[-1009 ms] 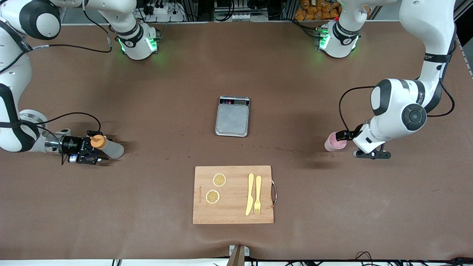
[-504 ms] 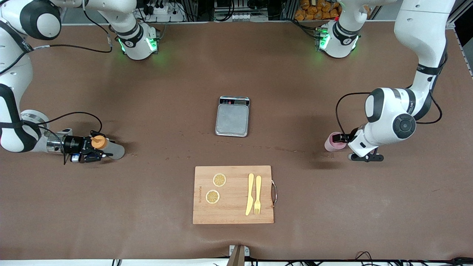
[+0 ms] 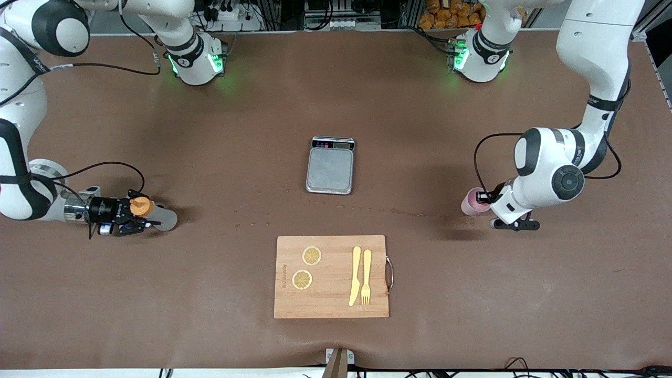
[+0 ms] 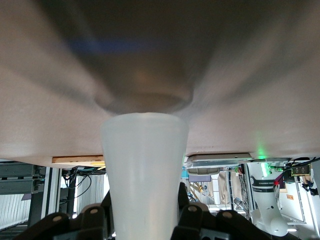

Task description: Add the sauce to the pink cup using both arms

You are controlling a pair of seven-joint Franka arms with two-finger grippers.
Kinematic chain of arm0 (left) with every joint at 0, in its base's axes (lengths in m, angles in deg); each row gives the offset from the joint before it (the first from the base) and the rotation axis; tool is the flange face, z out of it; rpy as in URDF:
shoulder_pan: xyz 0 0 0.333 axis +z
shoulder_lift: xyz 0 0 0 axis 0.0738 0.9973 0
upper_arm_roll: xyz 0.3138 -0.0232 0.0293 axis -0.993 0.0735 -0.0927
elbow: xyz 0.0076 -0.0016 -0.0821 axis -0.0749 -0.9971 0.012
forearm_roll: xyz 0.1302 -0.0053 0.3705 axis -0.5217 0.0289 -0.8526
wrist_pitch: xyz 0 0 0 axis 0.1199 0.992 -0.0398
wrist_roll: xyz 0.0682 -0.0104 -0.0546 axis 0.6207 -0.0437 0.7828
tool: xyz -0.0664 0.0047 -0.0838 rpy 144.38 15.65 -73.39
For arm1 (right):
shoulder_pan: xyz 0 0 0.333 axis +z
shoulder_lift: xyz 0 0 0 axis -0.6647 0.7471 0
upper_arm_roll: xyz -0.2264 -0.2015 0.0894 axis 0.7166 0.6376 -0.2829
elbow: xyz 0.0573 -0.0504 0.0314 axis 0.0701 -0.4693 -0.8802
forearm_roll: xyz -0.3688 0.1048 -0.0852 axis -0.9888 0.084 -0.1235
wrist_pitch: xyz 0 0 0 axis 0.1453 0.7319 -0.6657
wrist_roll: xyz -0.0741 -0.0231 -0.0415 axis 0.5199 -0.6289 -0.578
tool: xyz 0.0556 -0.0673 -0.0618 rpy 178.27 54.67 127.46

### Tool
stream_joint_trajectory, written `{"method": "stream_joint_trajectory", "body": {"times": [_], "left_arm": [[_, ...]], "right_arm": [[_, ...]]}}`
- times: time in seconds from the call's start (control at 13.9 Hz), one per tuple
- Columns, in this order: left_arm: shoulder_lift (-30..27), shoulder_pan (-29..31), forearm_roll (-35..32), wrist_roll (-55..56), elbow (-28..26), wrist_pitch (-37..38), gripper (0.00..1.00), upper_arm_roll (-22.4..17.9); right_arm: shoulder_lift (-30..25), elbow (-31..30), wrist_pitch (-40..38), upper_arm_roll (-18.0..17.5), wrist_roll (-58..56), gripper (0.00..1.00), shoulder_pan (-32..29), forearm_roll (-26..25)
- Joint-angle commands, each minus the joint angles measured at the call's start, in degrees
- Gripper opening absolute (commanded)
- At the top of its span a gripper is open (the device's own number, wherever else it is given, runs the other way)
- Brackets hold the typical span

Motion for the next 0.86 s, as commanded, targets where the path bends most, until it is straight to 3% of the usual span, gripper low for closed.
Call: {"method": "stream_joint_trajectory", "body": {"times": [0.0, 0.79], "left_arm": [[-0.1, 0.4, 0.5, -0.2, 0.7, -0.3, 0.0, 0.0], [-10.1, 1.0, 3.7, 1.4, 1.2, 5.3, 0.0, 0.3]], "right_arm": [[-4.3, -0.2, 0.0, 0.6, 6.1, 0.48, 2.8, -1.1], [-14.6, 0.5, 7.2, 0.7, 24.6, 0.47, 13.1, -11.6]]}}
